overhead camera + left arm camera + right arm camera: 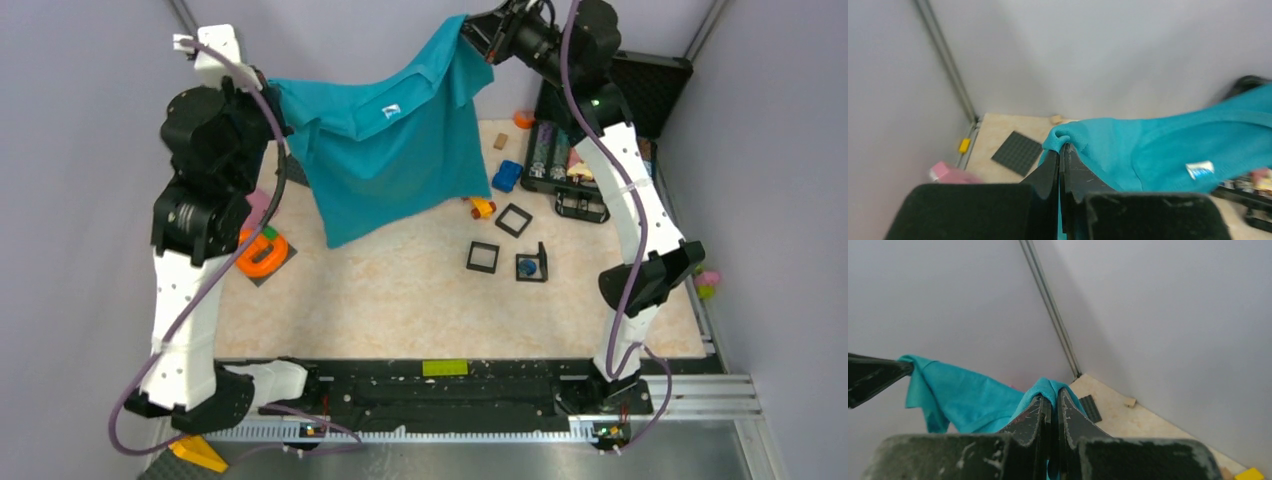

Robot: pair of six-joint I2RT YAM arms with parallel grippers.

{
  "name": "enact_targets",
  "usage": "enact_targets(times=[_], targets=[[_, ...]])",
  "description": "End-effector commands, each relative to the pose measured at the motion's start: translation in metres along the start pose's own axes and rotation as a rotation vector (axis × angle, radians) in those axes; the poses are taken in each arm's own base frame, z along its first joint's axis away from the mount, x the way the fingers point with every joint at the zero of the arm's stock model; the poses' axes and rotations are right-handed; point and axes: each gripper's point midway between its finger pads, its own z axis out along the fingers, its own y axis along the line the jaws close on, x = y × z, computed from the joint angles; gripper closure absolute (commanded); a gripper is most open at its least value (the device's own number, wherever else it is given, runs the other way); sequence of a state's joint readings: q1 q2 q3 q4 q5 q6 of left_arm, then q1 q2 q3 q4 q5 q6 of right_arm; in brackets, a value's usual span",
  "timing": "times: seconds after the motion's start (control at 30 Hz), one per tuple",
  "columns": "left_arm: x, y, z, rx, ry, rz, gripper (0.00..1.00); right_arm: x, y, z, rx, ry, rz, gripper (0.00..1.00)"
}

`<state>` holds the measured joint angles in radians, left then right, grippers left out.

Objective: Remove the brooch from the garment

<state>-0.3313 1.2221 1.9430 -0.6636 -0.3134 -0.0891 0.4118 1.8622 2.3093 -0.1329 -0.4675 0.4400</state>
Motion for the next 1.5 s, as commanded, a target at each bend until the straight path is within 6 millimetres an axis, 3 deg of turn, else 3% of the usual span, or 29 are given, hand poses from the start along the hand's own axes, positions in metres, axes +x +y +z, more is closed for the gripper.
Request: enact_targets(times=[0.0, 0.13, 0.2, 0.33, 0.43, 0.57, 0.63, 0.67, 0.73, 0.8, 0.83, 0.9, 0.93, 1.03, 1.1, 1.13, 1.17, 1.2, 1.33, 1.47], targets=[[0.019, 0.034, 0.029, -0.137, 0.045, 0.039, 1.0, 0.009, 0.005, 0.003, 0.015, 0.026, -0.051, 1.0], [0.011, 0.034, 0.017, -0.121, 0.01, 0.023, 1.0, 0.027, 0.019, 0.0, -0.001, 0.094, -0.075, 1.0], [0.016, 0.027, 0.01, -0.077, 0.02, -0.002, 1.0, 0.047, 0.037, -0.002, -0.035, 0.143, -0.062, 1.0], [0.067, 0.022, 0.019, -0.049, 0.118, -0.015, 1.0, 0.105, 0.066, -0.002, -0.081, 0.24, -0.027, 1.0], [0.118, 0.038, 0.036, -0.138, 0.227, 0.0, 1.0, 0.156, 0.068, 0.004, -0.103, 0.301, 0.03, 1.0], [0.17, 0.076, 0.064, -0.238, 0.382, -0.04, 1.0, 0.198, 0.072, 0.02, -0.117, 0.358, 0.066, 1.0], [0.189, 0.082, 0.074, -0.241, 0.432, -0.057, 1.0, 0.217, 0.07, 0.027, -0.097, 0.393, 0.057, 1.0], [0.2, 0.08, 0.078, -0.224, 0.456, -0.061, 1.0, 0.226, 0.064, 0.029, -0.077, 0.408, 0.062, 0.95], [0.217, 0.077, 0.083, -0.204, 0.476, -0.071, 0.85, 0.239, 0.047, 0.028, -0.005, 0.429, 0.07, 0.67], [0.232, 0.077, 0.085, -0.211, 0.507, -0.079, 0.56, 0.248, 0.027, 0.023, 0.079, 0.456, 0.085, 0.4], [0.239, 0.08, 0.084, -0.232, 0.527, -0.085, 0.38, 0.249, 0.022, 0.018, 0.104, 0.472, 0.09, 0.34], [0.242, 0.079, 0.076, -0.232, 0.558, -0.09, 0.13, 0.247, 0.014, 0.004, 0.147, 0.487, 0.083, 0.28], [0.241, 0.077, 0.071, -0.227, 0.559, -0.102, 0.09, 0.242, 0.012, -0.005, 0.163, 0.477, 0.067, 0.26], [0.232, 0.07, 0.056, -0.203, 0.491, -0.162, 0.05, 0.223, 0.011, -0.039, 0.202, 0.399, 0.012, 0.22], [0.236, 0.07, 0.042, -0.188, 0.427, -0.184, 0.03, 0.216, 0.006, -0.067, 0.245, 0.35, -0.014, 0.21], [0.238, 0.07, 0.035, -0.179, 0.39, -0.196, 0.03, 0.214, 0.002, -0.082, 0.274, 0.336, -0.027, 0.21], [0.243, 0.07, 0.028, -0.174, 0.358, -0.21, 0.02, 0.224, -0.009, -0.103, 0.327, 0.352, -0.039, 0.21], [0.261, 0.072, 0.018, -0.175, 0.356, -0.221, 0.02, 0.224, -0.019, -0.121, 0.384, 0.346, -0.058, 0.21], [0.282, 0.07, -0.011, -0.142, 0.245, -0.285, 0.02, 0.219, -0.052, -0.195, 0.563, 0.323, -0.082, 0.23], [0.319, 0.077, -0.032, -0.142, 0.206, -0.277, 0.03, 0.216, -0.071, -0.262, 0.746, 0.278, -0.118, 0.23]])
